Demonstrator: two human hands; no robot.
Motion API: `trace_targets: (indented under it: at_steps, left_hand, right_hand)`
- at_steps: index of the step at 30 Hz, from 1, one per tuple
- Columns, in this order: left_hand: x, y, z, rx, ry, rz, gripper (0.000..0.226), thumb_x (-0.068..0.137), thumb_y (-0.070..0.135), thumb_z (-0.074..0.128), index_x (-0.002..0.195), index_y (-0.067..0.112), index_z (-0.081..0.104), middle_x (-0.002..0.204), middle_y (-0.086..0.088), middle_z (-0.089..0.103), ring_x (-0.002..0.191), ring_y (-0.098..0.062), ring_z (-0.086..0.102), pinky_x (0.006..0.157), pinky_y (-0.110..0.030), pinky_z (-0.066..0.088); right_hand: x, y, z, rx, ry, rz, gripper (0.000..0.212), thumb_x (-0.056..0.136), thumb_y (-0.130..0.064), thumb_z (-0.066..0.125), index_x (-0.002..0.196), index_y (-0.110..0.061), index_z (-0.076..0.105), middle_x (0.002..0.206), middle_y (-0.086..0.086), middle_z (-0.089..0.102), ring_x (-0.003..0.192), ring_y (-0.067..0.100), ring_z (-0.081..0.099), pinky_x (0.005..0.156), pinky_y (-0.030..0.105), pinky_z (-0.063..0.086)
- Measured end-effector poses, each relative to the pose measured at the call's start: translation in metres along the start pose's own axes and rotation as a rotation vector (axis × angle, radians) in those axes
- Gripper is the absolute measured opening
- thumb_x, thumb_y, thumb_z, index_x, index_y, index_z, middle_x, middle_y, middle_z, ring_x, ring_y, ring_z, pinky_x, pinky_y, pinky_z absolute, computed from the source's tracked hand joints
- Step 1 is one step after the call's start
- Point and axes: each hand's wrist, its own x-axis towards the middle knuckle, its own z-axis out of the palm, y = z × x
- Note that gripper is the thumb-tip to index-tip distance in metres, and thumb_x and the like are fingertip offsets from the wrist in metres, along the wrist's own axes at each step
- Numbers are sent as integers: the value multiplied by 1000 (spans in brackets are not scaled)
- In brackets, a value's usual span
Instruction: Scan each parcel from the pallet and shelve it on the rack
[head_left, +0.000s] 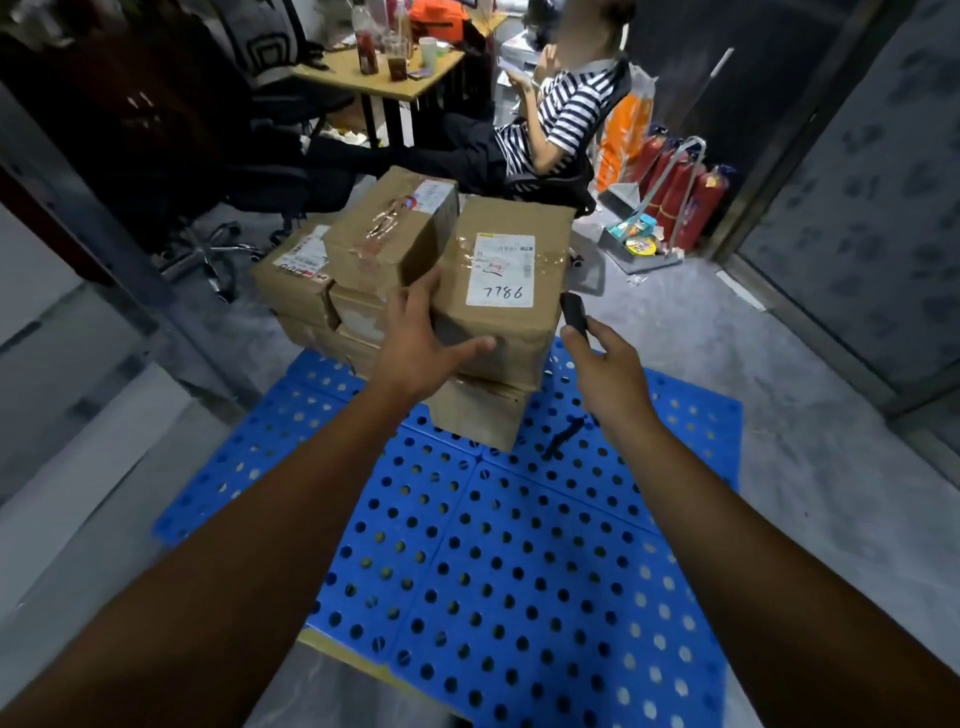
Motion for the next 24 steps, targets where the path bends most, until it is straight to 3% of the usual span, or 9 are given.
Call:
trace_targets:
  at_steps: [4,7,9,11,14,17,19,22,24]
  left_hand:
    - [1,-5,0,-157,-87,26,95,73,31,92,148,21,35,144,6,46,133,-10,46,115,-34,44]
    - [-11,-2,-2,-189,-75,51,90,73,26,93,144,20,38,133,13,51,120,1,52,98,-5,43]
    - [-32,4,-5,-229,-66,80,87,73,26,93,142,22,40,128,23,51,111,18,52,88,3,40]
    - [-63,6,-11,-298,-65,93,84,74,26,93,140,27,41,129,30,51,114,23,50,91,-1,42]
    - [-119,0,-22,-347,-49,139,82,72,30,93,135,34,41,126,40,55,121,13,54,97,-10,48]
    - [-173,-8,-37,-343,-36,167,82,68,45,89,133,39,40,119,52,48,120,17,51,95,-6,46]
    - [-208,-15,-45,-332,-14,171,81,66,49,86,132,41,39,118,54,46,117,21,50,92,-2,43]
    - [-260,-31,-49,-328,12,161,80,66,47,87,128,49,37,118,53,45,114,19,51,89,-2,44]
    - [-293,-48,-47,-338,47,143,80,65,47,88,128,48,38,122,45,48,116,13,54,90,-6,47]
  right_hand:
    - [-19,7,-3,60,-22,70,47,95,-55,56,139,-38,55,116,-4,62,98,21,60,81,43,54]
    - [-46,7,-9,94,-42,88,45,97,-51,56,140,-38,55,90,9,54,77,25,54,62,40,49]
    - [-68,6,-16,87,-28,90,41,98,-50,56,137,-41,55,82,13,51,69,27,50,55,38,44]
    - [-98,8,-23,64,-11,100,44,97,-51,57,140,-42,52,82,18,50,69,27,48,53,39,44]
    - [-153,17,-27,7,-5,99,51,96,-54,57,144,-43,47,89,29,50,70,29,51,54,47,47]
    - [-208,25,-22,-56,-13,124,56,94,-58,56,146,-45,44,101,25,60,84,45,62,62,56,51]
    - [-240,34,-16,-87,-13,145,57,93,-60,56,147,-45,42,105,18,63,93,42,64,65,56,52]
    - [-282,52,-4,-109,-24,153,54,93,-60,57,144,-45,46,75,6,58,67,30,59,57,50,48]
    - [-305,66,4,-100,-37,184,52,92,-60,58,141,-45,49,81,17,60,67,30,56,54,49,47]
